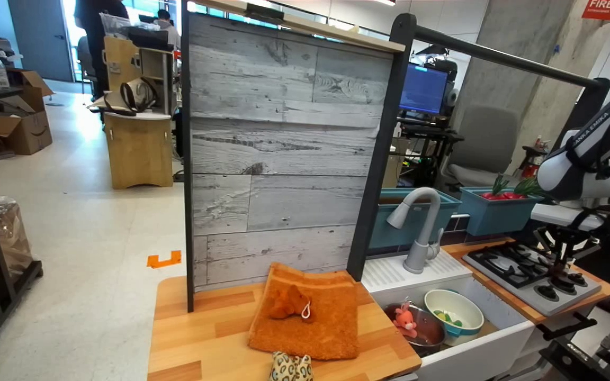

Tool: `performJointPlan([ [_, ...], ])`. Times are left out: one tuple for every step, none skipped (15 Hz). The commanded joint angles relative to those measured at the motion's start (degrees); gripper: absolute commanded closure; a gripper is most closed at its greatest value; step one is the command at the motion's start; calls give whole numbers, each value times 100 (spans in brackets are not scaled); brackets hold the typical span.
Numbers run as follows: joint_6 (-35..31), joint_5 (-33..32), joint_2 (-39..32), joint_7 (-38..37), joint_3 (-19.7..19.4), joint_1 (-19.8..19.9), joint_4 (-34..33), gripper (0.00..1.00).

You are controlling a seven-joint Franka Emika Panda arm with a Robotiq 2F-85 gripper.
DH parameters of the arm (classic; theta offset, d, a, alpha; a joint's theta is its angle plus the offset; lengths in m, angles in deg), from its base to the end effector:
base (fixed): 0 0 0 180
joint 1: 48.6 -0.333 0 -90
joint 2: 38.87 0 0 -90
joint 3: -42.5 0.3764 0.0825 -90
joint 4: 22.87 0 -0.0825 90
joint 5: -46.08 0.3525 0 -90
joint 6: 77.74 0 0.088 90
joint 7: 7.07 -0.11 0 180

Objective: Put the plushies inside the pots in the sink, wipe the counter with the towel, and then remove the pink plushy from the pot and put it on the stove

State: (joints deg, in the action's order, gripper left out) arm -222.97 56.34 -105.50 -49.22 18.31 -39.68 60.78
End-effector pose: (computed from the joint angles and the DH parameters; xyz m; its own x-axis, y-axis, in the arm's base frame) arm 0.6384 -0.3350 0.0699 0.3505 -0.9172 0.1894 -0.9268 -0.3107 0.2108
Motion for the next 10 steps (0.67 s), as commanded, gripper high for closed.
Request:
performJointPlan([
  [-30,-104,599,397,331,-25,618,99],
  [-151,-97,963,755,490,-50,1034,100],
  [-252,-101,1219,1062,594,-77,1300,99],
  [-410,-76,1406,1335,698,-73,1523,99],
  [-559,-38,1631,1601,822,-79,1769,99],
  [-719,-15,1863,1862,934,-108,2036,99],
  [-875,-5,2101,2092,1074,-127,2319,99],
  [-1042,19,2326,2317,1236,-126,2592,99],
  [-1158,56,2528,2523,1433,-131,2874,99],
  [-1281,104,2698,2731,1653,-118,3176,99],
])
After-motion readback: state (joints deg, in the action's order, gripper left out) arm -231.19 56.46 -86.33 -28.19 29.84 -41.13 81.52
